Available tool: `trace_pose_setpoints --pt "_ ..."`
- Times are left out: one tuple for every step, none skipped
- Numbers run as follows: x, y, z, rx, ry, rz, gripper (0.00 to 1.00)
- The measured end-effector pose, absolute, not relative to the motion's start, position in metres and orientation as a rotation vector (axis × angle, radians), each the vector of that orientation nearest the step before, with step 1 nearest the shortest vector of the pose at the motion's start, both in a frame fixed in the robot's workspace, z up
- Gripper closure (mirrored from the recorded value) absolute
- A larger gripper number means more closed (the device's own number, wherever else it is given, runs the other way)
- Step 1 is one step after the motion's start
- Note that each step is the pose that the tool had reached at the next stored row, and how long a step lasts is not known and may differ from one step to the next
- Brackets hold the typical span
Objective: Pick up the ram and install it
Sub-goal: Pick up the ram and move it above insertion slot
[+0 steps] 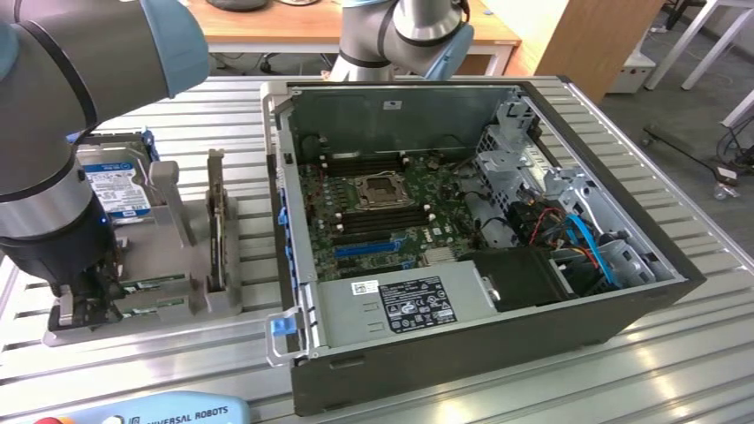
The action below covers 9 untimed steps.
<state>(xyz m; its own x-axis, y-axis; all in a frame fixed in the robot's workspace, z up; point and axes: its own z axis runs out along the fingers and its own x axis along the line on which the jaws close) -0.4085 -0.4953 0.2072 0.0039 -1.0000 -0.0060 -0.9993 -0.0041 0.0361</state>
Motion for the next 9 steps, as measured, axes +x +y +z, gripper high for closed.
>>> trace_pose_setpoints --pt "-0.4085 -0.4953 0.2072 2.211 -2.202 -0.046 0.64" --pt "-0.4085 -0.4953 0.2071 2.211 -2.202 -0.046 0.64" --pt "-0.4085 -0.4953 0.207 2.211 -2.202 -0.046 0.64" --pt "-0.4085 -0.4953 0.207 2.211 -2.202 -0.046 0.64" --pt "-0.4086 -0.4956 0.2068 2.211 -2.202 -0.046 0.64" --pt "-0.4085 -0.4962 0.2068 2.211 -2.202 -0.046 0.64" --pt "-0.4085 -0.4968 0.2069 2.211 -2.202 -0.046 0.64" --pt "-0.4086 -0.497 0.207 2.211 -2.202 -0.046 0.64" --pt "-0.4086 -0.497 0.207 2.211 -2.202 -0.046 0.64"
